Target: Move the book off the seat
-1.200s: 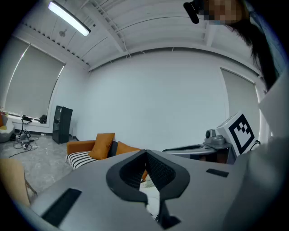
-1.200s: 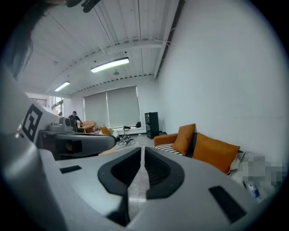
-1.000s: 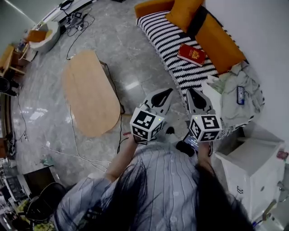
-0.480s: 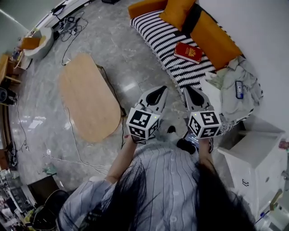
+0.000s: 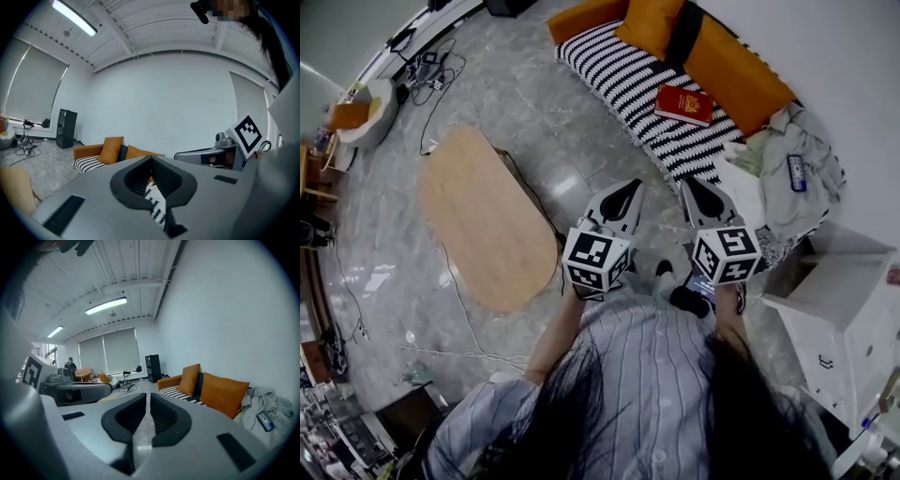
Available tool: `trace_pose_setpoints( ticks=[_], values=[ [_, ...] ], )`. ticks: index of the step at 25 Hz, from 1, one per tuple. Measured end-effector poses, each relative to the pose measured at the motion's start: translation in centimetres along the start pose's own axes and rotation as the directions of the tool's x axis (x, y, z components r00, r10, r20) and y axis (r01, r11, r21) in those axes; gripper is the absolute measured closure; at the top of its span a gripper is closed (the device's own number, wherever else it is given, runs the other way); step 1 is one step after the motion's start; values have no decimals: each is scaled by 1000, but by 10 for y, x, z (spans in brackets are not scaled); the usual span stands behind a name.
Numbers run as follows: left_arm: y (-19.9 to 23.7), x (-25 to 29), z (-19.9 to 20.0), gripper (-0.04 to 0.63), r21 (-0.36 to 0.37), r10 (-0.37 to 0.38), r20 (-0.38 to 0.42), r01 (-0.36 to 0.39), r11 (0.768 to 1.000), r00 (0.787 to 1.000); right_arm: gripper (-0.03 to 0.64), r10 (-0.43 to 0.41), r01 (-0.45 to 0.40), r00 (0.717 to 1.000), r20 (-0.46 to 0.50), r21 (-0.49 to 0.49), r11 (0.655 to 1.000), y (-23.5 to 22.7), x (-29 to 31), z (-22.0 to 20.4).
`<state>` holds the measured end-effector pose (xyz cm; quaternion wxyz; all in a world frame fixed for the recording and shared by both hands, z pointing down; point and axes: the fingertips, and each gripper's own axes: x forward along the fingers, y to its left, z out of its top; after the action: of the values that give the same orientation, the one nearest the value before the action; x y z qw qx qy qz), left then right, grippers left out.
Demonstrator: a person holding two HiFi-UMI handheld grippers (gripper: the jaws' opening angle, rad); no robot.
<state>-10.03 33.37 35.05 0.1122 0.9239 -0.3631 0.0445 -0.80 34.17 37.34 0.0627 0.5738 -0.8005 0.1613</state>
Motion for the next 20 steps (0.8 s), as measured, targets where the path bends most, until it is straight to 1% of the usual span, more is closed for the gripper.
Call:
trace_pose_setpoints(
  ticks=[7,11,15,20],
  values=[
    [19,-6,-2,584,10,-12,1,12,1000,1000,578,-55,55,998,-6,21,998,-2,8,-7],
    [30,-5,-12,584,-28,-6,-2,6,1000,1000,578,-76,77,997,-29,36,996,-7,8,-17],
    [37,9,-15,584,-69,1,-10,-2,998,1000,578,-86,88,995,-45,46,995,-18,9,-20],
    [44,36,-17,584,-86,17,-29,-20,996,999,578,-78,81,996,-53,64,995,-42,23,-17]
  ],
)
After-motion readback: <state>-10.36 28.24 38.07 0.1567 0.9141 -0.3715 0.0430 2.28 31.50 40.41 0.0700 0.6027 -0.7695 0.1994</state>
